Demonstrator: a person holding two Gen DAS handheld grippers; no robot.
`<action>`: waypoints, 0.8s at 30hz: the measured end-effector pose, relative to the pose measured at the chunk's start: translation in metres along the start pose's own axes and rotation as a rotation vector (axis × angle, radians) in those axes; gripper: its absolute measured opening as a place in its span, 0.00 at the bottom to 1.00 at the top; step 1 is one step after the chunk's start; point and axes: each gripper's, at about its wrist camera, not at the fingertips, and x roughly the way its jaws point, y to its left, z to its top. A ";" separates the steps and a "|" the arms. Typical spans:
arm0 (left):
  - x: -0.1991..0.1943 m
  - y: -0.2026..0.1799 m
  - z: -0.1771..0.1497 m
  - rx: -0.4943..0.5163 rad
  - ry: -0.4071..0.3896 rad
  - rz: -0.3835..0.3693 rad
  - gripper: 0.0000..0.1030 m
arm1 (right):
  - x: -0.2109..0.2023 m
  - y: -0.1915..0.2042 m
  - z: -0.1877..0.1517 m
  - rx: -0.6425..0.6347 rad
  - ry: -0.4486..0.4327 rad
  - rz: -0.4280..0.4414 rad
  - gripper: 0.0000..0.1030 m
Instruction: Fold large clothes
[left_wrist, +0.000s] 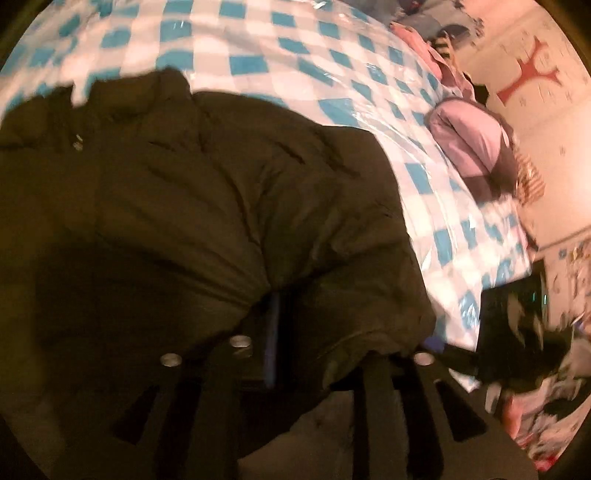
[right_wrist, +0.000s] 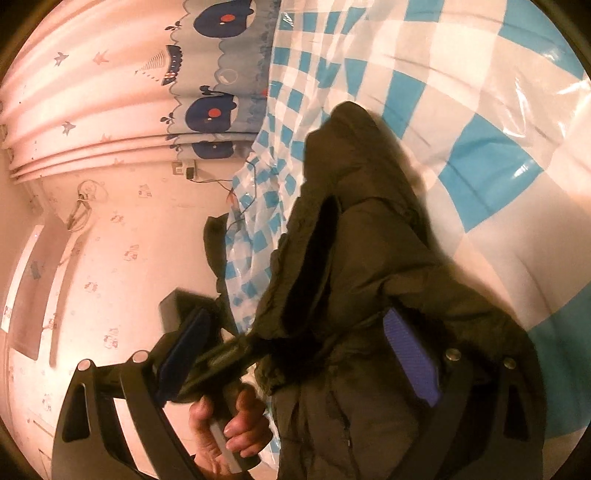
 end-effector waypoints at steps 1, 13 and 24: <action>-0.010 -0.003 -0.005 0.023 -0.011 0.022 0.37 | -0.001 0.002 0.000 -0.011 -0.007 0.004 0.89; -0.082 0.014 -0.057 0.106 -0.073 0.108 0.71 | 0.030 0.017 -0.012 -0.063 0.106 0.077 0.90; -0.118 0.045 -0.116 0.014 -0.154 0.039 0.74 | 0.066 0.028 -0.003 -0.101 0.146 0.076 0.72</action>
